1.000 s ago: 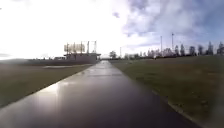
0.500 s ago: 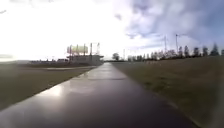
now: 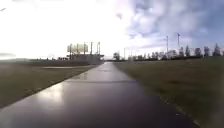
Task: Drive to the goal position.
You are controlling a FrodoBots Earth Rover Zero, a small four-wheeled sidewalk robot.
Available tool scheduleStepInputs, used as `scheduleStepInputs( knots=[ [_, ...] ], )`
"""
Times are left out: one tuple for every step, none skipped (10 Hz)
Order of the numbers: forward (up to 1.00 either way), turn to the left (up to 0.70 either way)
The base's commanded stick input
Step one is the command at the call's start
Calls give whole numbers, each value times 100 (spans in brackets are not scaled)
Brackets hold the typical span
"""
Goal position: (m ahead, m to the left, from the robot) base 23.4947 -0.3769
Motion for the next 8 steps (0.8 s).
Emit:
scheduleStepInputs(
  knots=[
    [100,0],
    [100,0],
    [100,0],
    [100,0],
    [100,0],
    [100,0],
    [100,0],
    [100,0]
  ],
)
